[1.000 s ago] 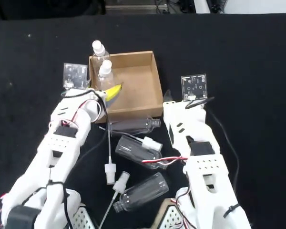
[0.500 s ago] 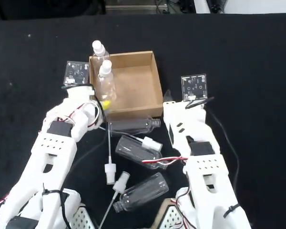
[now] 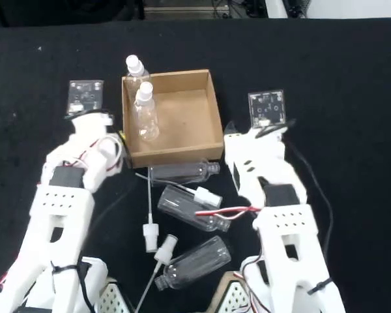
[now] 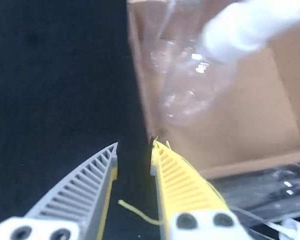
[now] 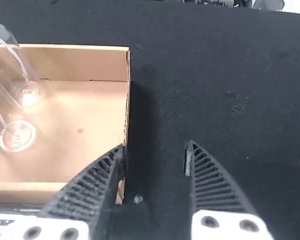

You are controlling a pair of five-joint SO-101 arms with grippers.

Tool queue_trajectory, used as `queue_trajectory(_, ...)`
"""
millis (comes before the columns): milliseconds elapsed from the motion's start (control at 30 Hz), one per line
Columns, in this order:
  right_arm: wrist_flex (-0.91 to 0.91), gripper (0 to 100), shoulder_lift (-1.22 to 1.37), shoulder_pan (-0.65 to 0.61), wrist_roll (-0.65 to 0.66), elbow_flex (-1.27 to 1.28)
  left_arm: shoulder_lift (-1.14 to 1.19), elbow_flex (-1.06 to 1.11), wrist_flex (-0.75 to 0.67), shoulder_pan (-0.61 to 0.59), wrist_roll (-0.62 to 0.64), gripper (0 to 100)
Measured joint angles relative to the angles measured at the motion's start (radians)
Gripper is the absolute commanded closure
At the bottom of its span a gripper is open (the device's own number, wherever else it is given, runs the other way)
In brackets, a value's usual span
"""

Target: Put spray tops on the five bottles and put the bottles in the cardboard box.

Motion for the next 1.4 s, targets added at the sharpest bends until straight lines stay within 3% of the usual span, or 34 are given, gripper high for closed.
queue_trajectory(167, 0.114, 81.7, 0.018, 0.0, 0.0, -0.124, 0.0, 0.0, 0.0, -0.16, 0.08, 90)
queue_trajectory(333, 0.167, 71.2, 0.189, -0.018, 0.0, -0.247, 0.0, 0.012, -0.009, -0.255, 0.181, 90)
queue_trajectory(667, 0.172, 75.4, 0.48, -0.058, 0.0, -0.379, 0.003, 0.215, -0.261, -0.261, 0.198, 90)
queue_trajectory(1067, 0.083, 76.1, 0.694, -0.092, 0.002, -0.396, 0.005, 0.253, -0.288, -0.261, 0.198, 90)
queue_trajectory(1267, 0.069, 97.5, 0.733, -0.092, 0.068, -0.396, 0.005, 0.253, -0.288, -0.261, 0.198, 90)
queue_trajectory(1400, 0.069, 98.8, 0.733, -0.089, 0.069, -0.396, 0.005, 0.253, -0.288, -0.261, 0.198, 90)
